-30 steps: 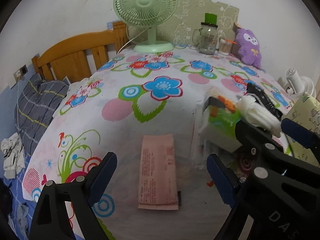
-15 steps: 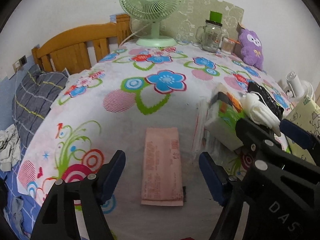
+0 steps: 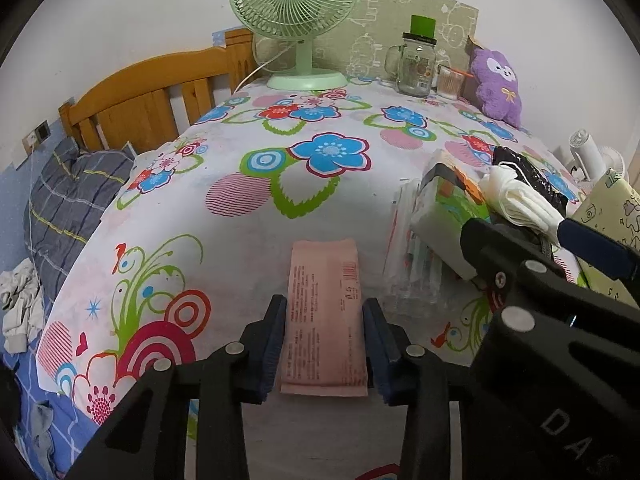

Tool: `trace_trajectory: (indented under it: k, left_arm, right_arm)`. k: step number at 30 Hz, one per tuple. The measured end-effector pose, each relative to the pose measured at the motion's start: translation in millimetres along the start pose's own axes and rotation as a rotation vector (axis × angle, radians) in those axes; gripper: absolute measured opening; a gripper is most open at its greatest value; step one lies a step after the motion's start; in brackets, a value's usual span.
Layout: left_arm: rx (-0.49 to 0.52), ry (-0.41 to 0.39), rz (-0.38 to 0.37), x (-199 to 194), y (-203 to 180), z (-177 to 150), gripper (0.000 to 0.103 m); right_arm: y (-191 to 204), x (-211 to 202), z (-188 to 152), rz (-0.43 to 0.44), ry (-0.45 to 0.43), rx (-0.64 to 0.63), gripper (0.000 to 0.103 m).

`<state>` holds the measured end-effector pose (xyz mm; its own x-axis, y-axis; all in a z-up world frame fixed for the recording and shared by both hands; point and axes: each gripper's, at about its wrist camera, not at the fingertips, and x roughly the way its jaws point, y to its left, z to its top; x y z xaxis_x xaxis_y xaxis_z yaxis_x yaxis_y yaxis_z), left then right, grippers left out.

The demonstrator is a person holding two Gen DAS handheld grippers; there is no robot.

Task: Organize soft objects
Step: 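Grasp the white folded cloth with the right tool while the left holds the pink packet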

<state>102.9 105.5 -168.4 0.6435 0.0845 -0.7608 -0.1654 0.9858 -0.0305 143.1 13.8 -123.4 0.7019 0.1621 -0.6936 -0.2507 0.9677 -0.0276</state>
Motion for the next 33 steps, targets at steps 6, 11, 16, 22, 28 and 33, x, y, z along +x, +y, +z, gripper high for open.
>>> trace_trajectory:
  k: [6,11,16,22,28,33]
  left_arm:
    - [0.001,-0.031,-0.003,-8,-2,11,0.038]
    - [0.004,-0.063,-0.005,-13,-5,27,0.038]
    - [0.02,-0.089,-0.01,-12,-12,43,0.038]
    - [0.045,-0.078,-0.018,2,-21,52,0.038]
    - [0.065,-0.046,-0.016,14,-28,51,0.038]
    - [0.072,-0.022,-0.01,23,-32,45,0.038]
  right_arm:
    - [-5,-3,7,-0.007,-0.012,0.016,0.081]
    - [-14,-4,17,-0.017,-0.026,0.041,0.081]
    - [-23,1,28,-0.032,-0.034,0.063,0.081]
    - [-32,15,33,-0.031,-0.01,0.092,0.074]
    - [-39,37,28,-0.007,0.076,0.124,0.057]
    - [-38,42,21,-0.035,0.087,0.107,0.048]
